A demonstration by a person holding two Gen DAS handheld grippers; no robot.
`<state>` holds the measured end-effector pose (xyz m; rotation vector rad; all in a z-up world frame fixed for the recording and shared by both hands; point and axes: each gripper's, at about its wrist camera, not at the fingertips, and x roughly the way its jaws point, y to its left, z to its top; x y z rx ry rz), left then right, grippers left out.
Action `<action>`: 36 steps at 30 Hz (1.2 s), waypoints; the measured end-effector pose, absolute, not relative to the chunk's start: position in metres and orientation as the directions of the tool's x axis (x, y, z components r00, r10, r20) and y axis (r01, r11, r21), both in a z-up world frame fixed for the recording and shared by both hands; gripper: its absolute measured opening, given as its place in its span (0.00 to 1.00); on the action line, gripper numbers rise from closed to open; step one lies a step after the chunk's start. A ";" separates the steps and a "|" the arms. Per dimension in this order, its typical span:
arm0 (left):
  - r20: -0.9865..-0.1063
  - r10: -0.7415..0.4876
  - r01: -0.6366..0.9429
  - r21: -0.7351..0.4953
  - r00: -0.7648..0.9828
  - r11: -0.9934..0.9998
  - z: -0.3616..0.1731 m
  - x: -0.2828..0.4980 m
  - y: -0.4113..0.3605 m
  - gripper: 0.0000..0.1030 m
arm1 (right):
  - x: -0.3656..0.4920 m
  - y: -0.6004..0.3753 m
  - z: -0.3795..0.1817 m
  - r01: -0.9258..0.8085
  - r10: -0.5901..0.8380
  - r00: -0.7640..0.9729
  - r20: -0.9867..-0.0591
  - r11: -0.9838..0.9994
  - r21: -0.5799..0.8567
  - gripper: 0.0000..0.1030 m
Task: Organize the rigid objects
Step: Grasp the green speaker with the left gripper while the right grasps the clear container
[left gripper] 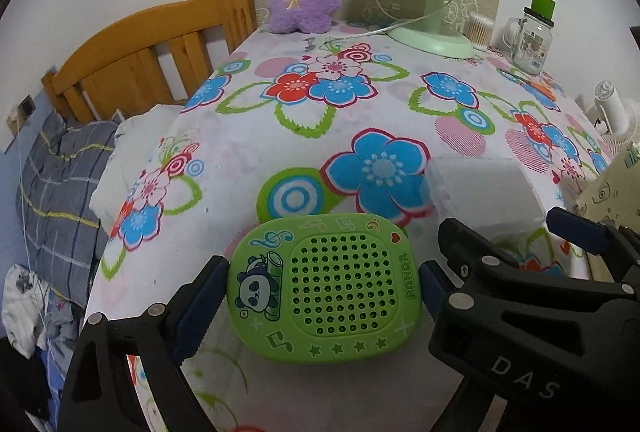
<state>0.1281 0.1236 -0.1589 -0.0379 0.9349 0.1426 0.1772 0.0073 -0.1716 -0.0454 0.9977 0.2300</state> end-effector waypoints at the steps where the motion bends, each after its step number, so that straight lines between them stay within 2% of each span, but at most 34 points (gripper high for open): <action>1: -0.802 0.112 -0.136 0.039 0.587 0.990 -0.160 0.131 0.124 0.92 | 0.179 0.009 -0.172 -0.209 0.160 0.526 -0.835 0.976 0.056 0.98; 13: -0.823 0.075 -0.122 0.007 0.563 0.993 -0.172 0.142 0.134 0.92 | 0.195 0.019 -0.191 -0.156 0.105 0.509 -0.855 0.987 0.028 0.99; 17: -0.822 0.055 -0.113 -0.011 0.567 0.994 -0.171 0.143 0.131 0.92 | 0.195 0.018 -0.189 -0.149 0.081 0.529 -0.845 0.989 0.002 0.86; 36: -0.788 0.032 -0.101 -0.038 0.615 0.994 -0.144 0.110 0.107 0.92 | 0.155 -0.002 -0.151 -0.172 0.113 0.582 -0.805 0.985 0.014 0.86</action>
